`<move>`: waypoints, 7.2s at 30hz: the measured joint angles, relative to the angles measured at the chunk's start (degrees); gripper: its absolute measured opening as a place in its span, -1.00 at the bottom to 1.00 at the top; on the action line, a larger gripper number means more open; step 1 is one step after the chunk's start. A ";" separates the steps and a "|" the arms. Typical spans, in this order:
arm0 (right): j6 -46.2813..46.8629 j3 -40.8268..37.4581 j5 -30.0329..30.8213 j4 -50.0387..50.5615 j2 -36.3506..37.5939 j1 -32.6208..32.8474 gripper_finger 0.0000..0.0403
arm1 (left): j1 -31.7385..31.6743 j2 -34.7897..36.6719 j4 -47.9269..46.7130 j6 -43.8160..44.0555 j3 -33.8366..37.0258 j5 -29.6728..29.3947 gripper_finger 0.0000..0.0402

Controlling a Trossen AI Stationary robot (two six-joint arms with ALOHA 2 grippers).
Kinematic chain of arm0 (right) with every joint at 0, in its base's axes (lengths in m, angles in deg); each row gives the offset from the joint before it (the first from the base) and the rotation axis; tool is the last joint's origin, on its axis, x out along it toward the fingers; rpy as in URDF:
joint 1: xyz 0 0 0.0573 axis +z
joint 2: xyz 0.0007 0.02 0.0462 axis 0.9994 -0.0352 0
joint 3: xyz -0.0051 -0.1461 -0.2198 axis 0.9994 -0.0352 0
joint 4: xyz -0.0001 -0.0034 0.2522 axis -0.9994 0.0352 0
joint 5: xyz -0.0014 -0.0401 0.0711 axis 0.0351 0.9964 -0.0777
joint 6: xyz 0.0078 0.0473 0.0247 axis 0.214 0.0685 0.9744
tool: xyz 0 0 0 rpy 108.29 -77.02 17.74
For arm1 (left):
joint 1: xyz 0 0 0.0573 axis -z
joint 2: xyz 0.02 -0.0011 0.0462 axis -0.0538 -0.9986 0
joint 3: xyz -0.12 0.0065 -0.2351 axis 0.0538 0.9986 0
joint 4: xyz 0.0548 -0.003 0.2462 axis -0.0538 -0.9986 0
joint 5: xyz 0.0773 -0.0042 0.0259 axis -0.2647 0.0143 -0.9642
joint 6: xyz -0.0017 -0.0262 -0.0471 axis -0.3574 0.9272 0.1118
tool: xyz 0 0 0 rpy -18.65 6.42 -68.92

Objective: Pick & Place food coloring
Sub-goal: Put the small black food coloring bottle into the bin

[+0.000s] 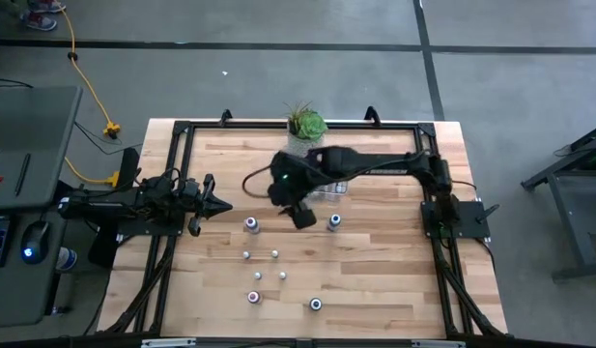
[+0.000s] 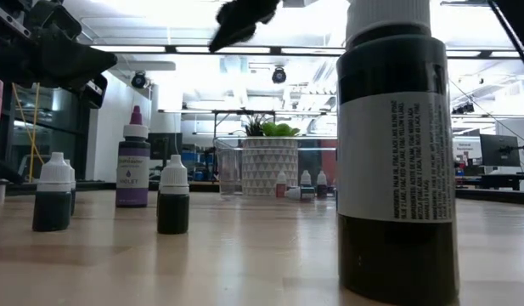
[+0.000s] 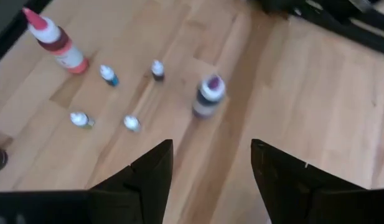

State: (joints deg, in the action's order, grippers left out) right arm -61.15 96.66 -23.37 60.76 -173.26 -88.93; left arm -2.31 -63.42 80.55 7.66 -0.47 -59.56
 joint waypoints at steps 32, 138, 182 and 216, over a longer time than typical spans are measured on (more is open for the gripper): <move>-12.48 14.88 8.43 -13.25 -25.53 11.15 0.01 | -0.02 -0.01 -0.01 0.00 -0.01 -0.02 -1.00; -7.50 14.88 7.12 -19.95 -30.38 10.18 -0.76 | -0.02 0.00 -0.03 0.00 0.01 -0.10 -1.00; 23.61 14.95 21.25 23.35 -7.10 -8.59 -0.77 | -0.02 0.01 -0.03 0.00 0.01 -0.08 -1.00; 33.84 -34.92 12.09 -9.19 15.17 -19.60 -0.77 | 0.00 0.01 -0.03 0.00 -0.01 -0.05 -1.00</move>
State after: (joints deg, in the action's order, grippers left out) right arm -27.31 61.73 -11.28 51.57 -158.10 -108.52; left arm -2.31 -63.41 80.52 7.66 -0.48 -59.62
